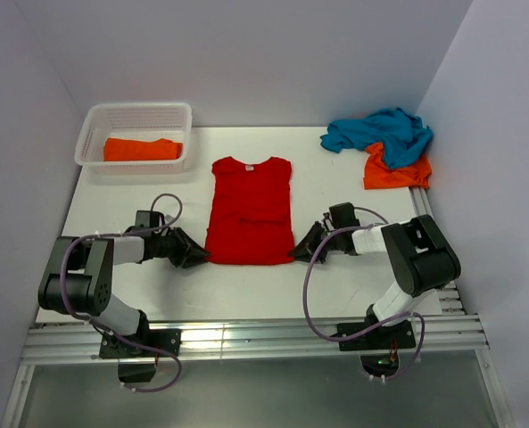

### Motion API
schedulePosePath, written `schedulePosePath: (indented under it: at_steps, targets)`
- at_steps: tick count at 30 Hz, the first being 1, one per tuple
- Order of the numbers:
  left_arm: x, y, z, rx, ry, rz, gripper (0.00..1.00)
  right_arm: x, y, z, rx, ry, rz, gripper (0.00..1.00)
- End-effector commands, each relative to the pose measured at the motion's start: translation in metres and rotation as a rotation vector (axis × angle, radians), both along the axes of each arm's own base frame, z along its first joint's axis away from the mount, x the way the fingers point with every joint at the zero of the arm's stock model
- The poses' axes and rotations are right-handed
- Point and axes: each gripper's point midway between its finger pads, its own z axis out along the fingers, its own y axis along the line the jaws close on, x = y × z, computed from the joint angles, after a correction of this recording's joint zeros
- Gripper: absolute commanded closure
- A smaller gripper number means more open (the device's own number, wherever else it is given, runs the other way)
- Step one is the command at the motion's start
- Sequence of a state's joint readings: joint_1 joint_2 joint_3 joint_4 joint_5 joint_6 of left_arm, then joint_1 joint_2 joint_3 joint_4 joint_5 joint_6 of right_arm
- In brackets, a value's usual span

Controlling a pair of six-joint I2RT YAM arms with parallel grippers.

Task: Roll the t-shirts
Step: Roll the tshirt

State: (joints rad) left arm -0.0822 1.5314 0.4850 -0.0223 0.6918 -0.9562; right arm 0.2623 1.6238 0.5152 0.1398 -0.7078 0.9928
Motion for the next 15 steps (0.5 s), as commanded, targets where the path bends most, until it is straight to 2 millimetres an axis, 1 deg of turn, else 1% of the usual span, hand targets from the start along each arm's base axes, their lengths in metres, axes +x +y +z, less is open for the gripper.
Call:
schedulePosePath:
  at_steps: [1, 2, 3, 4, 5, 6, 7, 8, 9, 10, 13, 14, 15]
  targets:
    - [0.005, 0.021, -0.030, 0.156, 0.011, 0.041, 0.76, 0.010, 0.003, 0.004, -0.009, -0.034, 0.018, 0.84]
    - [0.005, 0.021, -0.030, 0.155, 0.010, 0.039, 0.81, 0.011, 0.003, 0.004, -0.010, -0.034, 0.018, 0.84]
    - [0.004, 0.021, -0.030, 0.156, 0.013, 0.034, 0.92, 0.011, 0.003, 0.004, -0.010, -0.034, 0.020, 0.88]
    - [0.004, 0.021, -0.029, 0.160, 0.012, 0.028, 0.97, 0.010, 0.003, 0.005, -0.011, -0.026, 0.022, 0.89]
    - [0.003, 0.021, -0.029, 0.164, 0.008, 0.013, 0.99, 0.009, 0.002, 0.004, -0.017, -0.020, 0.025, 0.90]
    - [0.003, 0.020, -0.028, 0.170, 0.014, 0.002, 1.00, 0.006, 0.002, 0.003, -0.018, -0.004, 0.030, 0.97]
    - [0.001, 0.020, -0.029, 0.181, 0.022, -0.010, 0.99, 0.004, 0.002, 0.003, -0.021, 0.008, 0.033, 1.00]
    - [0.002, 0.018, -0.028, 0.187, 0.020, -0.017, 1.00, 0.002, 0.001, 0.002, -0.024, 0.017, 0.037, 1.00]
    - [-0.003, 0.019, -0.029, 0.193, 0.042, -0.016, 1.00, -0.002, 0.000, 0.003, -0.029, 0.034, 0.038, 1.00]
    - [-0.004, 0.019, -0.028, 0.193, 0.042, -0.018, 1.00, -0.002, 0.000, 0.004, -0.030, 0.027, 0.039, 1.00]
    - [-0.016, 0.016, -0.028, 0.170, 0.081, -0.009, 1.00, -0.017, -0.004, 0.004, -0.039, 0.076, 0.044, 1.00]
    - [-0.020, 0.014, -0.028, 0.165, 0.089, -0.009, 1.00, -0.020, -0.004, 0.005, -0.037, 0.082, 0.047, 1.00]
    - [-0.021, 0.013, -0.025, 0.161, 0.089, -0.001, 1.00, -0.027, -0.006, 0.004, -0.042, 0.106, 0.049, 1.00]
